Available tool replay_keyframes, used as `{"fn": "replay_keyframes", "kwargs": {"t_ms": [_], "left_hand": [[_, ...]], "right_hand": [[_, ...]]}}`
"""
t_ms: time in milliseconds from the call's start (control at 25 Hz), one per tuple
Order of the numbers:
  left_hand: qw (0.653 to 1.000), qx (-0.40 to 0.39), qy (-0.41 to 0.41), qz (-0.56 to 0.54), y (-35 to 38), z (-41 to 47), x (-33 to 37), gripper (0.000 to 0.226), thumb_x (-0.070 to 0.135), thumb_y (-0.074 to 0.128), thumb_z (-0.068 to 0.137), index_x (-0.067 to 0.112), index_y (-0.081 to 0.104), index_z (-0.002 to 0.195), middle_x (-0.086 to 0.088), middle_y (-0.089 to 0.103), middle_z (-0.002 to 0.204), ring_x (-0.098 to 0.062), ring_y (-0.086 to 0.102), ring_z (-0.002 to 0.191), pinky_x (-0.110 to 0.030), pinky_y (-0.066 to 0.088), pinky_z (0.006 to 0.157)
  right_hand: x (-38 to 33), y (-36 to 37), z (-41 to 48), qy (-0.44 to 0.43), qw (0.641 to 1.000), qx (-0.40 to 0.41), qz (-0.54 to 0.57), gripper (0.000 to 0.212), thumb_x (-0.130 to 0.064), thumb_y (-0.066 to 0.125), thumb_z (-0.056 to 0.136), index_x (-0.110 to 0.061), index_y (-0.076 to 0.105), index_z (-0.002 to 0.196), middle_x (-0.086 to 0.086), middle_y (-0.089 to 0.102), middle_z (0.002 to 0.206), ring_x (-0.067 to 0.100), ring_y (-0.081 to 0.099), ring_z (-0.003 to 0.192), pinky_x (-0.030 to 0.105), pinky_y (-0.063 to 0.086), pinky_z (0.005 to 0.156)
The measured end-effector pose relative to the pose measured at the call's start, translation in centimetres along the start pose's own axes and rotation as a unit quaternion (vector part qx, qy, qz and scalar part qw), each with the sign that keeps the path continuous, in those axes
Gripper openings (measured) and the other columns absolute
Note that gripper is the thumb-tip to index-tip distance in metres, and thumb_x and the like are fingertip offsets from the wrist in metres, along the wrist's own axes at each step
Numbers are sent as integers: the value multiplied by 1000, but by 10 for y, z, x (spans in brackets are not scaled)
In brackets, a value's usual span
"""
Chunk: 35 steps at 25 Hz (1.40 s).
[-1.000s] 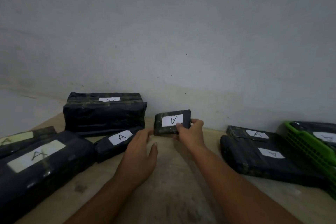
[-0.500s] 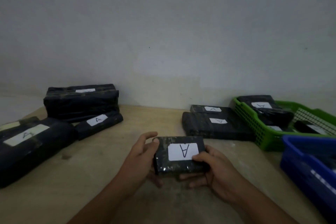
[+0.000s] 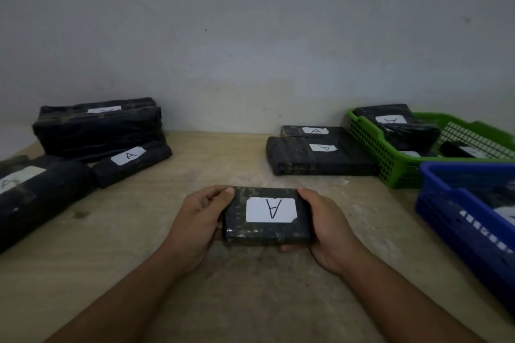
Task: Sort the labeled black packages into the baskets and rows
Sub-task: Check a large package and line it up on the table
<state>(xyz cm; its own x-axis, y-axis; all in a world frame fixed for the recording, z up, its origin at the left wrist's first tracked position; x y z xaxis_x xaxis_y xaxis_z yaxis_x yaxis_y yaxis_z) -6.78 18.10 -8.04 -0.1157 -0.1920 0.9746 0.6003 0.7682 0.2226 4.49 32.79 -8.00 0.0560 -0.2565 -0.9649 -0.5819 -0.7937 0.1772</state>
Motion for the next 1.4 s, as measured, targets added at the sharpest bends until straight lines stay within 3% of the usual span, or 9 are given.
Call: {"fn": "replay_keyframes", "kwargs": {"t_ms": [120,200,360,480,600,760,960,1240,1400], "left_hand": [[995,-80,-41,32,10,-4,-2,24,22,49,96,19,64,116,-18,73,96,-31,69,65,-32,55,43],[988,-130,-56,54,14,-7,-2,31,14,45,98,29,57,123,-24,72,96,-32,68,55,-27,50,37],[993,-113,-6,39,8,-5,7,35,0,39,96,14,55,124,-30,68,80,-26,60,40,-23,42,31],[995,-101,7,23,8,-3,11,34,-2,38,95,11,61,116,-25,69,74,-24,58,37,-20,40,29],[995,-103,-9,-3,11,-3,8,33,1,44,93,13,60,119,-24,69,74,-25,60,40,-22,43,33],[991,-120,-36,-36,14,-6,8,49,1,52,78,17,52,124,-29,70,88,-29,67,53,-26,52,40],[996,-69,-37,-30,5,0,7,50,-13,43,89,18,49,128,-35,68,84,-28,66,46,-25,53,39],[995,-56,-51,-58,4,0,5,38,-8,44,91,15,54,120,-33,70,88,-29,69,52,-26,56,44],[997,-58,-36,-42,4,-1,5,32,-12,42,91,9,59,110,-29,71,83,-29,70,55,-25,56,45]], "right_hand": [[-5,-4,4,-39,999,11,11,42,-29,43,103,-2,71,91,20,75,81,33,69,58,39,56,40],[-5,-6,6,-46,999,5,7,43,-32,42,103,-3,72,93,21,75,82,32,69,56,34,54,37],[4,3,6,3,997,-70,-18,49,-39,34,103,-7,71,103,27,73,89,30,62,41,22,41,29],[8,7,8,17,993,-116,-6,42,-21,29,98,0,61,115,28,69,89,28,58,40,20,35,31],[2,1,12,-26,996,-87,-1,30,-3,33,94,12,57,103,21,58,62,22,47,35,19,25,33],[0,-2,14,-41,996,-69,41,23,2,34,93,6,56,86,16,54,55,19,40,32,19,17,36],[5,4,12,-4,989,-120,91,34,0,33,90,6,58,112,22,64,77,22,49,43,23,26,39],[2,6,14,-42,985,-151,71,35,10,39,86,10,56,117,19,67,81,16,46,43,20,29,37],[1,7,13,-40,986,-148,63,39,12,36,89,2,57,120,18,68,84,18,51,47,22,33,39]]}}
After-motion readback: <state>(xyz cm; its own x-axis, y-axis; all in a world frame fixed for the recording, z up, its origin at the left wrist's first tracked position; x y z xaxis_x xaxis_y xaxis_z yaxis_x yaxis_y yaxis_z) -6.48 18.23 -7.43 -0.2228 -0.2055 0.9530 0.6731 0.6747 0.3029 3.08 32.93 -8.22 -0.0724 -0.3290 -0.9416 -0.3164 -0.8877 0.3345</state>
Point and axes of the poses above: each hand's wrist, its own z-axis towards the middle knuckle, its own y-axis out of the palm, x = y × z, the point moved 8 cm from there along z, towards the middle knuckle
